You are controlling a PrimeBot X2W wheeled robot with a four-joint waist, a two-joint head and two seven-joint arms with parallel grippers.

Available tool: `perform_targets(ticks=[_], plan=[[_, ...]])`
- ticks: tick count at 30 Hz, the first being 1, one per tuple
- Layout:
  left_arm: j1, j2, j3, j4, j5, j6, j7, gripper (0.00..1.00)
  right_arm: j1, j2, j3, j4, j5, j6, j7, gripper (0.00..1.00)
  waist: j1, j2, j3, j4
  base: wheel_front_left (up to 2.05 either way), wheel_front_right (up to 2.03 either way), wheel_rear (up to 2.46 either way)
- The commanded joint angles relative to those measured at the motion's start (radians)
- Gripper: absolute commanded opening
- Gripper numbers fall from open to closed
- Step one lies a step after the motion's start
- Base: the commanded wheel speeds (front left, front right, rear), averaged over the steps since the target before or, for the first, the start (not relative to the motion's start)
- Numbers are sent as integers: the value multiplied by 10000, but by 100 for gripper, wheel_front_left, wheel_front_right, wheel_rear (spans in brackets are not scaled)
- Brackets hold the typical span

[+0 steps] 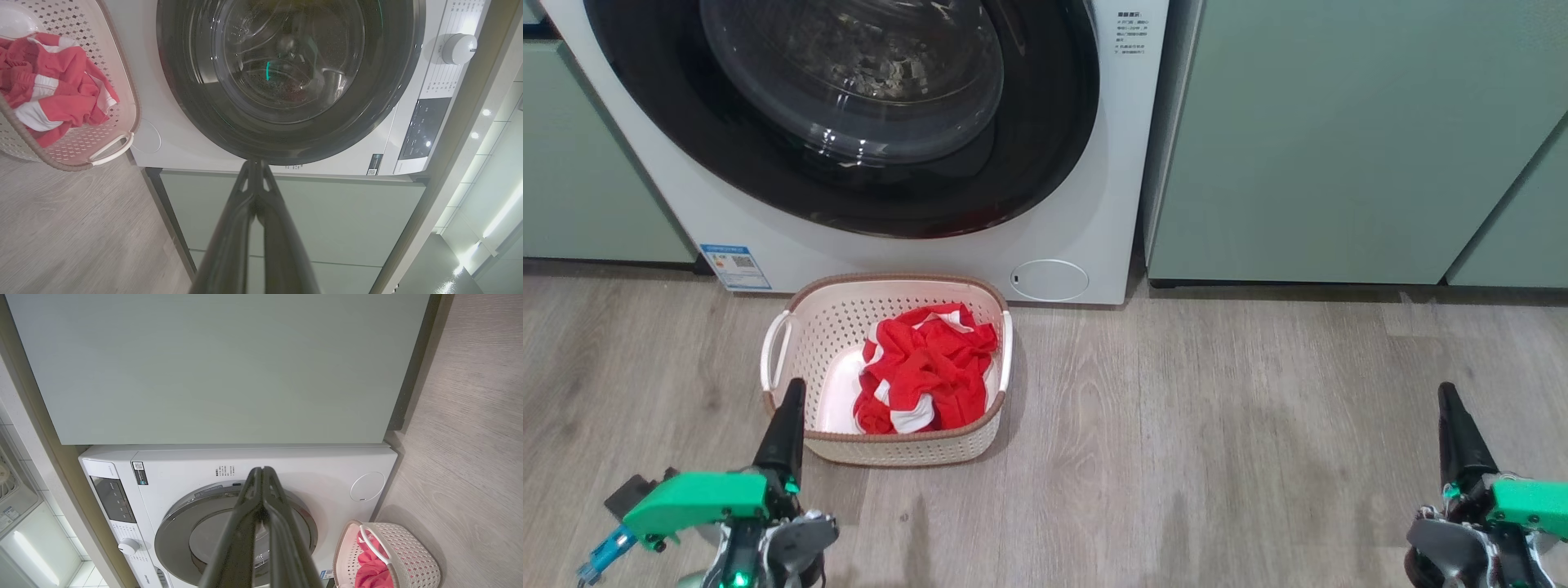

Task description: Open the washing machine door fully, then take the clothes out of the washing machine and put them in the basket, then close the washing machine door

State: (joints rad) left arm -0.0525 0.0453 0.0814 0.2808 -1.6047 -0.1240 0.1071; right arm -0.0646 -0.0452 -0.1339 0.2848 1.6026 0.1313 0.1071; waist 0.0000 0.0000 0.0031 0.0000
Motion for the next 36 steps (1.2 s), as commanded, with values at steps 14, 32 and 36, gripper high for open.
perform_targets(ticks=[14,32,36], plan=[[-555,49,325,-358,-39,-67,62,0,-434,-51,200,-401,60,-6,62,0,0,0,0,0,0,0,0],[-555,49,324,-358,-39,-67,62,0,-434,-51,201,-401,60,-6,62,0,0,0,0,0,0,0,0],[-555,49,324,-358,-39,-67,62,0,-434,-51,201,-401,61,-6,61,0,0,0,0,0,0,0,0]])
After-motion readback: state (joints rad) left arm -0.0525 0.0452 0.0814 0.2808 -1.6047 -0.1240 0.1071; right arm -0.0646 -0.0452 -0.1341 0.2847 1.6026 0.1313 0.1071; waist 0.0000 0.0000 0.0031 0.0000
